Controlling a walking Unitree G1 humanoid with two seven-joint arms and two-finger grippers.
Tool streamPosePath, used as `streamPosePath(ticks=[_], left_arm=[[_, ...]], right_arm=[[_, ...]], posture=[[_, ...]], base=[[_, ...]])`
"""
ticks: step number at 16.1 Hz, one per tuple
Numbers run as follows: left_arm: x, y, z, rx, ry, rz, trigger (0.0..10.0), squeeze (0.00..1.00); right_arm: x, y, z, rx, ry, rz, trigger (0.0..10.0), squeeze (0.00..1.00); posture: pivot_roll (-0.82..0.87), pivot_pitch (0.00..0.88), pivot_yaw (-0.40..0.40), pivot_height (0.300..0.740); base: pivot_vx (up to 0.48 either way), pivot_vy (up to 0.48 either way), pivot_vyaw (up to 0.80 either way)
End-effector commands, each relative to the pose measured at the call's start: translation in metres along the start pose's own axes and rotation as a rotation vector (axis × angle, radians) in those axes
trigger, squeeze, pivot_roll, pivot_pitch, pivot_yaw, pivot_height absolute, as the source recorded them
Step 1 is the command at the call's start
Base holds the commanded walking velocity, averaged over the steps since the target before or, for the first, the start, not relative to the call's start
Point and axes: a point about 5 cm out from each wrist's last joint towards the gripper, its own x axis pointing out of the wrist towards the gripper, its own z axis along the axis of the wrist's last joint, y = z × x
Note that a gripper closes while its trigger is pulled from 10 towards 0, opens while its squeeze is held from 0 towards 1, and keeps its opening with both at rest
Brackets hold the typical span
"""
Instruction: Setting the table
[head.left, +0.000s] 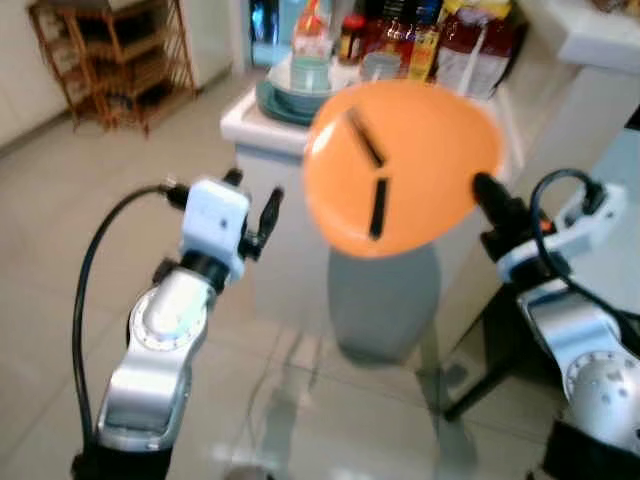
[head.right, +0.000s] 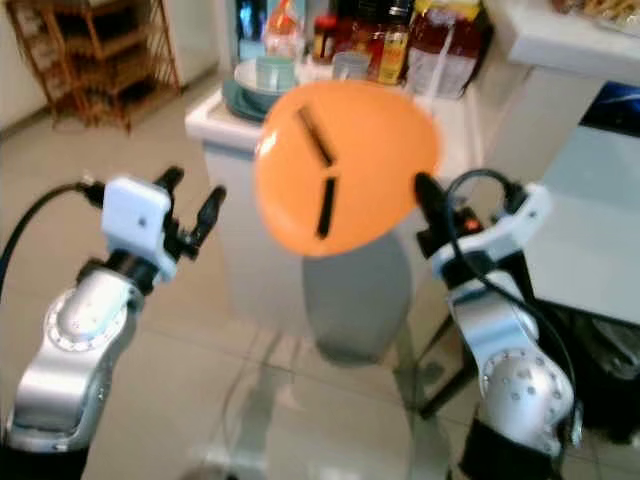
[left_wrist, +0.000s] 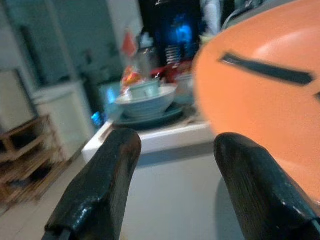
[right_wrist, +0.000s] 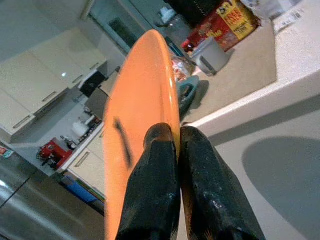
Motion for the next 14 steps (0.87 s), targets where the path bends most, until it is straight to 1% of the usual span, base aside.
streamPosePath(ticks=[1, 3, 6, 8, 10, 12, 14], left_arm=[[0.004, -0.001, -0.003, 0.007, 0.021, 0.016, 10.0, 0.0], [0.004, -0.004, -0.003, 0.01, 0.027, 0.008, 10.0, 0.0], [0.007, -0.006, -0.003, 0.015, 0.023, 0.007, 10.0, 0.0], [0.012, -0.007, -0.001, 0.014, 0.013, 0.006, 10.0, 0.0], [0.017, -0.01, 0.0, 0.012, 0.006, -0.005, 10.0, 0.0], [0.02, -0.013, 0.001, 0.008, -0.001, -0.017, 10.0, 0.0], [0.02, -0.015, 0.001, 0.014, -0.001, -0.024, 10.0, 0.0]], right_arm=[[0.002, 0.003, 0.008, -0.027, -0.048, 0.004, 10.0, 0.0], [0.003, 0.003, 0.009, -0.027, -0.058, 0.001, 10.0, 0.0], [0.003, -0.005, 0.013, -0.008, -0.091, -0.052, 10.0, 0.0], [0.003, -0.008, 0.016, -0.014, -0.111, -0.067, 10.0, 0.0], [0.004, -0.011, 0.017, -0.04, -0.11, -0.096, 10.0, 0.0], [0.003, -0.02, 0.017, -0.045, -0.117, -0.158, 10.0, 0.0], [0.002, -0.025, 0.019, -0.033, -0.134, -0.189, 10.0, 0.0]], posture=[[0.11, 0.0, -0.05, 0.74], [0.11, 0.0, -0.051, 0.74], [0.11, 0.0, -0.039, 0.74], [0.1, 0.0, -0.026, 0.74], [0.09, 0.0, -0.019, 0.74], [0.09, 0.0, -0.014, 0.74], [0.09, 0.0, -0.015, 0.74]], base=[[0.0, -0.424, 0.0], [0.0, -0.424, 0.0], [0.0, -0.425, 0.0], [0.0, -0.428, 0.0], [0.0, -0.428, 0.0], [0.0, -0.428, 0.0], [0.0, -0.429, 0.0]])
